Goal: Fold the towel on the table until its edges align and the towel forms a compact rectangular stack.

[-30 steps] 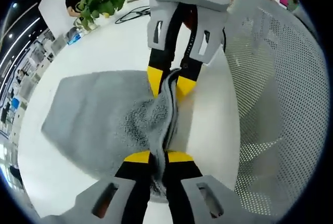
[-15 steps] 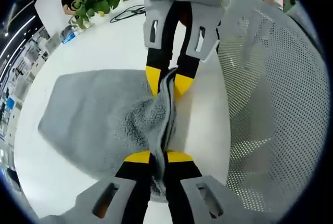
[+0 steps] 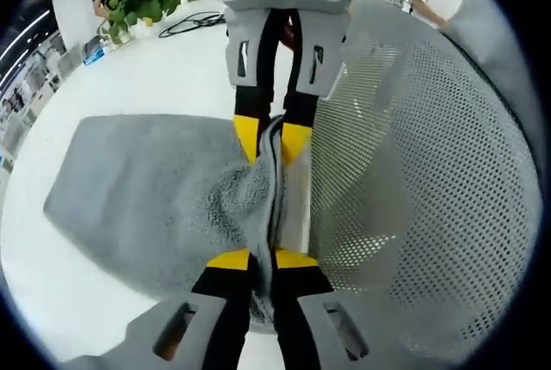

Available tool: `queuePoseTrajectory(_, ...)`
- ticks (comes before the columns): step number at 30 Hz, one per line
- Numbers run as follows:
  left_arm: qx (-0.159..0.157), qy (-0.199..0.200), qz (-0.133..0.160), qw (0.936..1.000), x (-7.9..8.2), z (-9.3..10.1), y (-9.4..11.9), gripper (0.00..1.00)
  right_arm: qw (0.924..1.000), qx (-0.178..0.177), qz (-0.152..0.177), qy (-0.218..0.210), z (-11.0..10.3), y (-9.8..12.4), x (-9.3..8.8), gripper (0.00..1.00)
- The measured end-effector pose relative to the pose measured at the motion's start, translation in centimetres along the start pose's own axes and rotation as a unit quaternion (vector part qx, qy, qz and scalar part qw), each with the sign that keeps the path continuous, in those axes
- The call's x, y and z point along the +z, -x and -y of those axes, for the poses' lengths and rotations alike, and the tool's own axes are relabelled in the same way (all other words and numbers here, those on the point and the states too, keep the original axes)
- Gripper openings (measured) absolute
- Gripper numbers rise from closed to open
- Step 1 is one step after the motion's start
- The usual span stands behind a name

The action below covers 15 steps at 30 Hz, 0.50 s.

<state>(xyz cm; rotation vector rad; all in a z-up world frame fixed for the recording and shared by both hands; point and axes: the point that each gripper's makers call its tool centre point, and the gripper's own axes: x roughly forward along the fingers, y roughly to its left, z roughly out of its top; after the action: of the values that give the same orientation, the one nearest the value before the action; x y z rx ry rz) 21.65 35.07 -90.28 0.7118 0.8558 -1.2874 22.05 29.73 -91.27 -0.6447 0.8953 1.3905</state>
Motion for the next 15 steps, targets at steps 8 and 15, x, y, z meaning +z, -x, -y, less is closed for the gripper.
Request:
queuePoseTrajectory(8, 0.002, 0.007, 0.015, 0.9999, 0.6, 1.4, 1.7, 0.07, 0.9998, 0.008, 0.016, -0.007, -2.0, 1.5, 0.9, 0.08)
queuePoseTrajectory(15, 0.023, -0.019, 0.027, 0.9992, 2.5, 0.8, 5.0, 0.07, 0.9992, 0.001, 0.039, -0.005, -1.9, 3.7, 2.6, 0.08)
